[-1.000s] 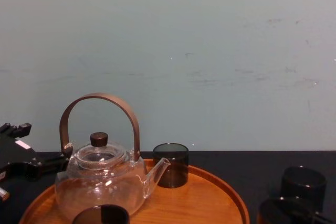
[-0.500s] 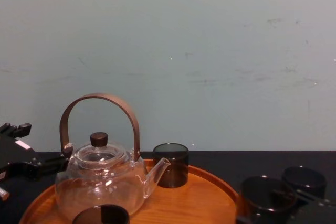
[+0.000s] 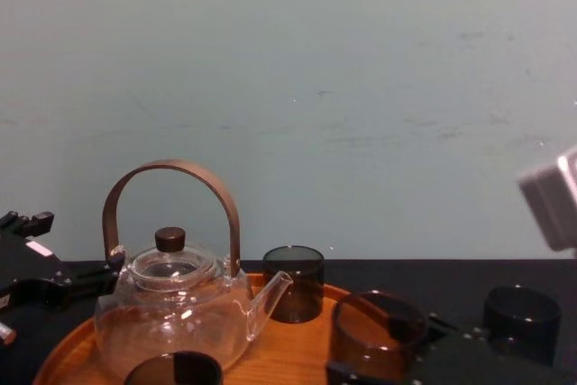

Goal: Pick up the glass from the table and place it on the tray.

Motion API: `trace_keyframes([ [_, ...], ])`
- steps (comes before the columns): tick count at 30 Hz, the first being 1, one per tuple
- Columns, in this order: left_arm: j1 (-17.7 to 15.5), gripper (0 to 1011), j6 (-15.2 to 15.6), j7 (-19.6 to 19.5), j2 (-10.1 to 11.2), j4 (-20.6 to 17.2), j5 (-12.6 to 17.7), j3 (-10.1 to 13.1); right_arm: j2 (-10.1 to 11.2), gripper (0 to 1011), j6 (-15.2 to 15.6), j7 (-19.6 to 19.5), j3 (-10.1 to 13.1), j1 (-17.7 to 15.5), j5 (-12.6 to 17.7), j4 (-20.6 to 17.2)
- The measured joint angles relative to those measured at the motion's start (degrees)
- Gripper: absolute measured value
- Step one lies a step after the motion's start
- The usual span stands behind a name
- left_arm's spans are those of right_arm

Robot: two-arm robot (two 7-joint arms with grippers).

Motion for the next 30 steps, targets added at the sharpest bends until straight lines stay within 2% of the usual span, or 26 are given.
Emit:
trace_keyframes([
  [15,0.0,1001,0.0,0.0,0.0,0.0,0.0,0.0,-2.8,907,-0.7,1.3,-3.6,4.7,-0.4,6.1],
  [30,0.0,1001,0.0,0.0,0.0,0.0,0.0,0.0,-4.6,907,-1.3,2.3,-6.1,6.9,-0.3,10.5],
])
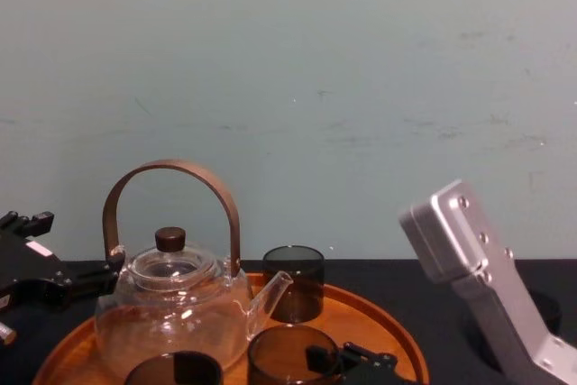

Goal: Pick up the glass from the table and place it on the tray.

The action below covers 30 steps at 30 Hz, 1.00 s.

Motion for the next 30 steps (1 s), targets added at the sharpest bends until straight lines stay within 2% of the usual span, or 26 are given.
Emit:
trace_keyframes([
  [30,0.0,1001,0.0,0.0,0.0,0.0,0.0,0.0,-0.5,907,0.1,-0.5,-0.4,0.2,0.4,2.0],
])
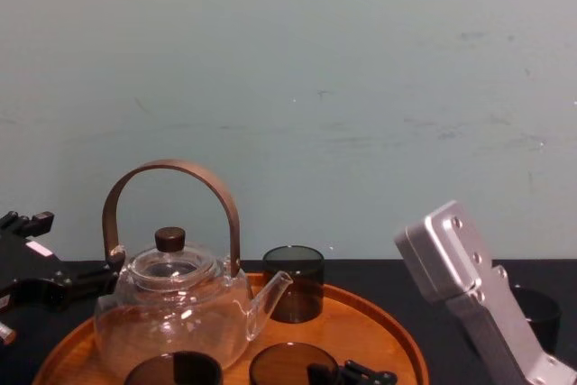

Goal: Pick up the glass from the table and place it on the tray.

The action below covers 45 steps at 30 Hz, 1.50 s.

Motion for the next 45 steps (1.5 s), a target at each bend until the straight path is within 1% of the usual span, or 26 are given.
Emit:
trace_keyframes([
  [8,0.0,1001,0.0,0.0,0.0,0.0,0.0,0.0,0.0,907,0.0,0.0,0.0,0.0,0.0,-0.1],
  [10,0.0,1001,0.0,0.0,0.0,0.0,0.0,0.0,0.0,921,0.0,0.0,0.0,0.0,0.0,-0.1],
  [11,0.0,1001,0.0,0.0,0.0,0.0,0.0,0.0,0.0,953,0.0,0.0,0.0,0.0,0.0,-0.1],
  [12,0.0,1001,0.0,0.0,0.0,0.0,0.0,0.0,0.0,953,0.0,0.0,0.0,0.0,0.0,-0.1],
  [13,0.0,1001,0.0,0.0,0.0,0.0,0.0,0.0,0.1,996,0.0,0.0,0.0,0.0,0.0,-0.1],
  [14,0.0,1001,0.0,0.0,0.0,0.0,0.0,0.0,0.1,1002,0.0,0.0,0.0,0.0,0.0,-0.1],
  [24,0.0,1001,0.0,0.0,0.0,0.0,0.0,0.0,0.1,1002,0.1,0.3,0.2,-0.1,0.3,-0.2],
  [28,0.0,1001,0.0,0.0,0.0,0.0,0.0,0.0,0.5,1002,0.9,0.4,0.3,-0.7,0.8,-1.0],
  [38,0.0,1001,0.0,0.0,0.0,0.0,0.0,0.0,2.9,1002,2.9,-0.6,1.0,-4.0,1.1,-6.5],
  [40,0.0,1001,0.0,0.0,0.0,0.0,0.0,0.0,3.8,1002,3.4,-1.1,1.4,-5.2,1.0,-8.6],
  [44,0.0,1001,0.0,0.0,0.0,0.0,0.0,0.0,4.7,1002,3.7,-1.8,1.9,-6.6,0.8,-10.6],
  [45,0.0,1001,0.0,0.0,0.0,0.0,0.0,0.0,5.1,1002,3.7,-2.3,2.1,-7.3,0.6,-11.7],
])
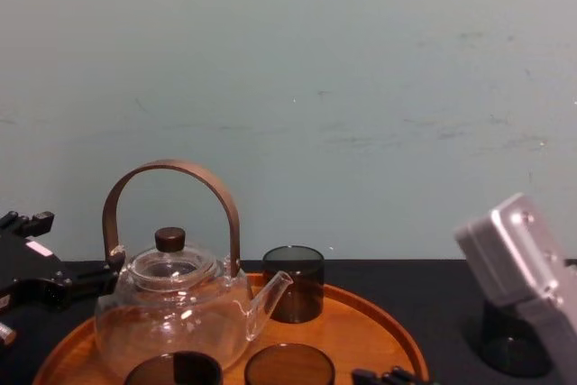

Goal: Pick up the glass from the table and place it on the tray.

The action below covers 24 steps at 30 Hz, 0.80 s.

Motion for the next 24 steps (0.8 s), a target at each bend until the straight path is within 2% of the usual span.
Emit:
trace_keyframes([
  [6,0.0,1001,0.0,0.0,0.0,0.0,0.0,0.0,1.8,1003,0.1,-2.1,2.2,-2.9,-0.7,-3.9],
  [9,0.0,1001,0.0,0.0,0.0,0.0,0.0,0.0,2.6,1002,-0.1,-3.6,4.4,-4.6,-0.6,-5.6],
  [12,0.0,1001,0.0,0.0,0.0,0.0,0.0,0.0,3.5,1002,-0.5,-5.6,7.7,-6.7,-0.4,-7.3],
  [15,0.0,1001,0.0,0.0,0.0,0.0,0.0,0.0,3.9,1002,-0.8,-7.0,10.4,-8.2,-0.2,-7.9],
  [16,0.0,1001,0.0,0.0,0.0,0.0,0.0,0.0,3.9,1002,-0.8,-7.0,10.4,-8.2,-0.2,-7.9],
  [18,0.0,1001,0.0,0.0,0.0,0.0,0.0,0.0,4.1,1002,-0.9,-8.3,12.8,-9.0,-0.2,-8.1],
  [24,0.0,1001,0.0,0.0,0.0,0.0,0.0,0.0,4.0,1002,-0.9,-9.9,16.4,-9.4,0.0,-7.0],
])
